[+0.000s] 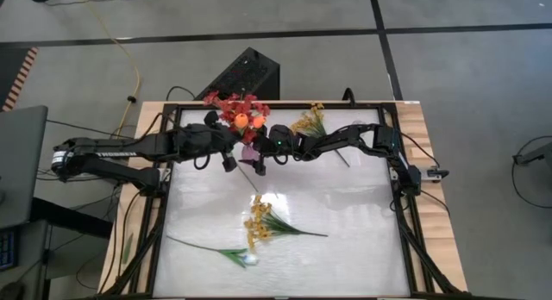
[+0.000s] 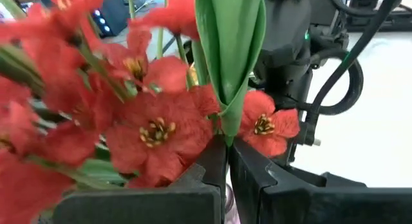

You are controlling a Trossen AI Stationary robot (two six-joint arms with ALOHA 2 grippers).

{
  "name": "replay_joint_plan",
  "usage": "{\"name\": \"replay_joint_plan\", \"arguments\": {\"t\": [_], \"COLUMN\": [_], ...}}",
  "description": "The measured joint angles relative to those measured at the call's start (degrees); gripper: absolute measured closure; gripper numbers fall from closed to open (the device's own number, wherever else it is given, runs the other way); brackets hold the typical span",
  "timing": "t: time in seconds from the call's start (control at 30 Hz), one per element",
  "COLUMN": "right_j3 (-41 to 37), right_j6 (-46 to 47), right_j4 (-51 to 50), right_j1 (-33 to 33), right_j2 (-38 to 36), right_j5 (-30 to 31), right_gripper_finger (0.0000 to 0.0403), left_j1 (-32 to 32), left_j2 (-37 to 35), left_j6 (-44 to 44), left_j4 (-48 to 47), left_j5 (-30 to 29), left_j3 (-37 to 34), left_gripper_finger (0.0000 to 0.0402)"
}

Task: Sort flowers into vase by color
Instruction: Put the orange tulip into the pink vase, then put the top yellow flowers into the transparent vase

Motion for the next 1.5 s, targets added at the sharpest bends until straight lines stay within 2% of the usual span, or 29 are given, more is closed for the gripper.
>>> {"name": "replay_joint_plan", "arguments": {"t": [0.13, 0.5, 0.97, 1.1, 1.27, 1.5], "right_j3": [0.0, 0.0, 0.0, 0.0, 0.0, 0.0], "right_j6": [0.0, 0.0, 0.0, 0.0, 0.0, -0.1], "right_j4": [0.0, -1.3, -1.4, -1.4, -2.2, -3.2], "right_j1": [0.0, 0.0, 0.0, -0.2, -0.5, -1.4], "right_j2": [0.0, 0.0, 0.0, 0.0, 0.0, -0.1], "right_j5": [-0.1, -0.2, -0.2, -0.2, -0.1, -0.1], "right_gripper_finger": [0.0026, 0.0026, 0.0026, 0.0026, 0.0026, 0.0026], "left_j1": [-0.3, -0.7, -0.7, -0.7, -0.7, -0.7], "left_j2": [2.0, 2.7, 2.7, 2.2, 0.8, -3.3], "left_j6": [-1.0, -2.3, -3.2, -1.7, -1.0, -2.9], "left_j4": [1.3, 12.8, 15.1, 14.3, 14.2, 4.4], "left_j5": [-0.3, -4.5, -4.3, -3.5, -3.4, -3.4], "left_j3": [-0.3, -10.1, -12.8, -11.7, -10.1, -6.5], "left_gripper_finger": [0.0401, 0.0401, 0.0399, 0.0371, 0.0313, 0.0265]}}
